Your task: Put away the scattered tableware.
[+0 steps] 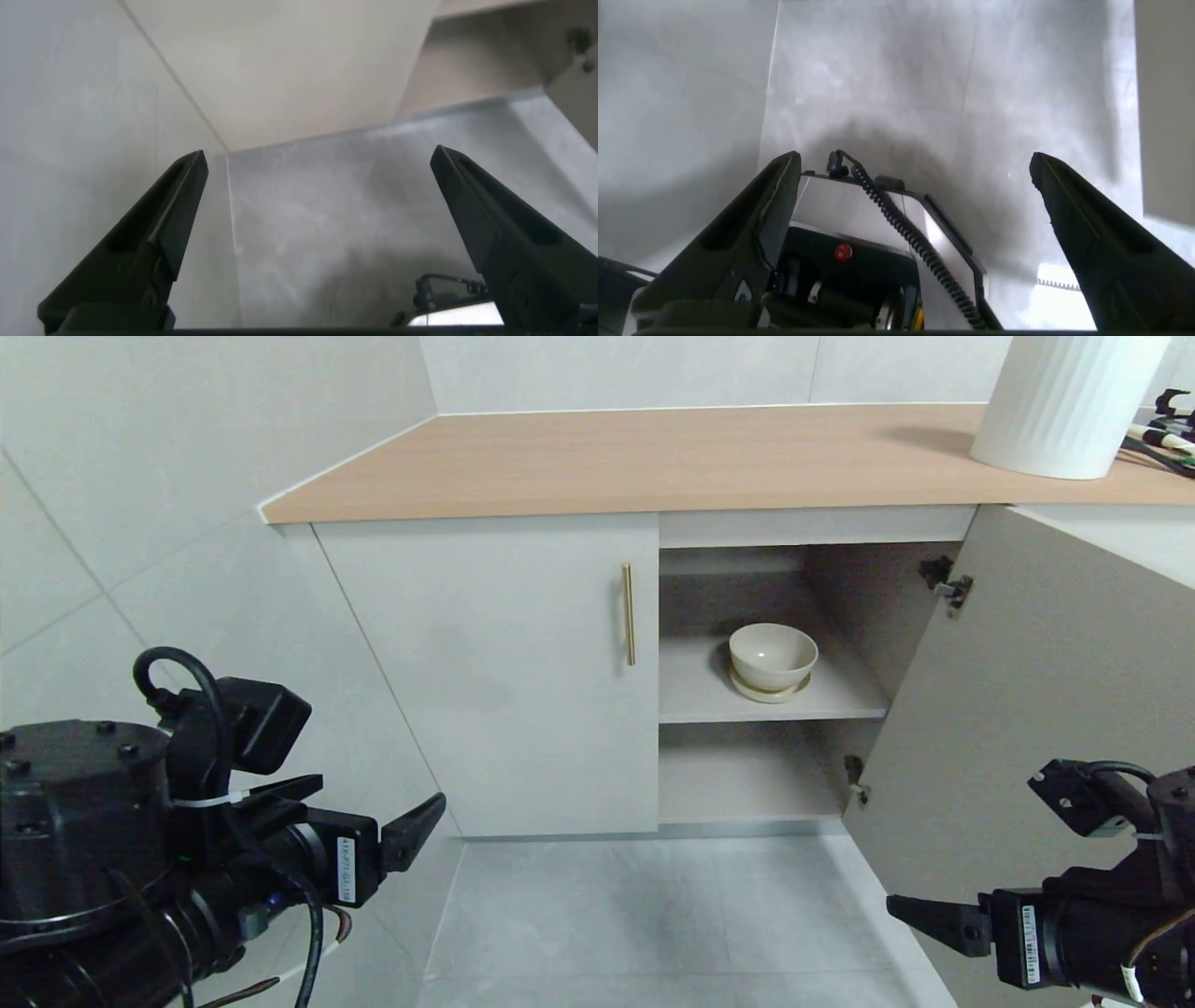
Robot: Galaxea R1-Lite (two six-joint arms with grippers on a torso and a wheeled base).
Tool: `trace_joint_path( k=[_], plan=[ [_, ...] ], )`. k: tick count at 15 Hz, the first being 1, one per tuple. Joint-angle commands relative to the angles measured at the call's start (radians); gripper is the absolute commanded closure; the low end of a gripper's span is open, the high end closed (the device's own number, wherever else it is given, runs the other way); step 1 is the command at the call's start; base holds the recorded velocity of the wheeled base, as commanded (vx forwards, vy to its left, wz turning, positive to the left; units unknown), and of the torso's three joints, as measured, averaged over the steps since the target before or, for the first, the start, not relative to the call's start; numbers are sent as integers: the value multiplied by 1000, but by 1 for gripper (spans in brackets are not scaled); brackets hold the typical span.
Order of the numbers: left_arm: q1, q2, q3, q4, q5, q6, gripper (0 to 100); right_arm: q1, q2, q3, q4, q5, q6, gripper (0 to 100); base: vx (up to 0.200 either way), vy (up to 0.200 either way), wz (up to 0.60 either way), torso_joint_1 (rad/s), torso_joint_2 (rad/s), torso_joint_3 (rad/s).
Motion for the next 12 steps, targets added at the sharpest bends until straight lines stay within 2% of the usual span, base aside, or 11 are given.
trace_joint_path(
  k=[1, 4, 12],
  plan=[
    [0, 4, 1, 0, 0, -1, 0, 0, 5, 0, 0, 0, 0, 0, -200, 0, 0, 2, 2, -2],
    [-2, 4, 1, 0, 2, -1, 0, 0, 5, 0, 0, 0, 0, 0, -200, 0, 0, 4, 2, 2],
    [-2, 4, 2, 1, 0, -1, 0, 0, 0, 0, 0, -1, 0, 0, 0, 0, 0, 0, 0, 0]
  ],
)
